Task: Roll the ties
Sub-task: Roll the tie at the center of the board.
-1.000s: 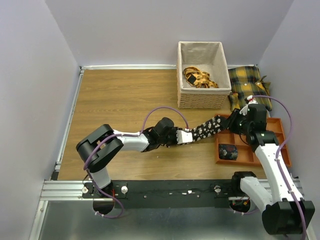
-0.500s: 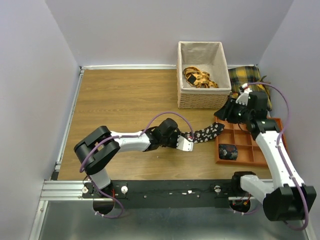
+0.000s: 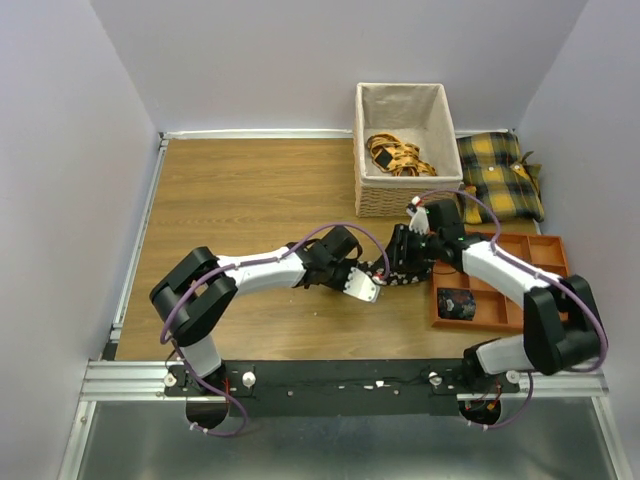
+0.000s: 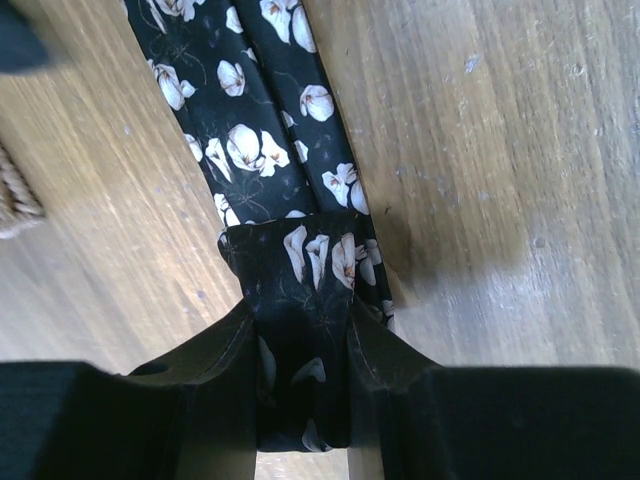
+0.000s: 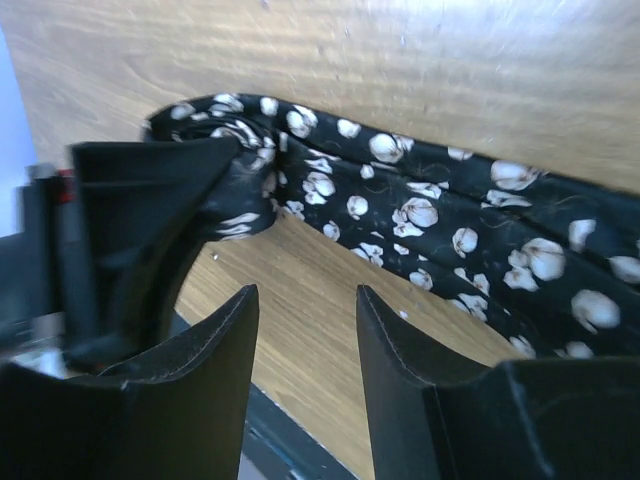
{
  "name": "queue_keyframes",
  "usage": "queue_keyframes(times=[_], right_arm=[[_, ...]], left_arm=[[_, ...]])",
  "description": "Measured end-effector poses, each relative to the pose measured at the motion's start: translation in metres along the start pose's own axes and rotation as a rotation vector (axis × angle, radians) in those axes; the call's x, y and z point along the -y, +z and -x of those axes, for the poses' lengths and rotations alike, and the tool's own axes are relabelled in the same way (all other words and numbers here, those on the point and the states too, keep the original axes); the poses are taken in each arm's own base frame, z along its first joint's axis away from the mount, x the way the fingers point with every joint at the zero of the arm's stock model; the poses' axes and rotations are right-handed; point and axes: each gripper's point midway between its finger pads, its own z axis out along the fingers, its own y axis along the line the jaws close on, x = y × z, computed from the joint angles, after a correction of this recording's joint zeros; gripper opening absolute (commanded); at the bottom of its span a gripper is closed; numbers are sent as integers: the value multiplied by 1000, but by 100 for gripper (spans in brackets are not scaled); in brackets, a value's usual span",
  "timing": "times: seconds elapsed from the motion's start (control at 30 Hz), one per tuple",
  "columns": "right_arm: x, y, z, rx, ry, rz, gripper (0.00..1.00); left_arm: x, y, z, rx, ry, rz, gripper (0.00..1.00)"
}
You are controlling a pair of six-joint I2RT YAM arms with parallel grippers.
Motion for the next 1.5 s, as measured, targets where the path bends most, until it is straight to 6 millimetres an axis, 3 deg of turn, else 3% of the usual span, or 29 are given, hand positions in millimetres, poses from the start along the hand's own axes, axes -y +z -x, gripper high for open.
queue_keyframes(times=[0.13,0.3,0.57,0.7,0.87,1.07,1.23,1.5], right_arm=[[-3,28,-12,-66,51,46,54],[-15,51,-12,-86,88,125,58],[-35,70,-12,-96,102,209,61],[-33,81,-20,-130,125,208,62],[-36,83,-23,-136,125,210,71],[-41,94,-24,-157,136,206,71],[-44,95,-26,-158,148,201,63],[-57,100,-26,-164,161,241,30]], left_arm=[[2,-1,-2,27,-68,-29,0],[2,-1,-2,51,-105,-39,0],[2,0,-2,74,-126,-47,0],[2,0,-3,76,-139,-49,0],[2,-1,-5,77,-155,-53,0],[3,-3,-15,51,-181,-56,0],[2,-4,-17,46,-188,-55,0],[2,-4,-19,34,-195,-50,0]])
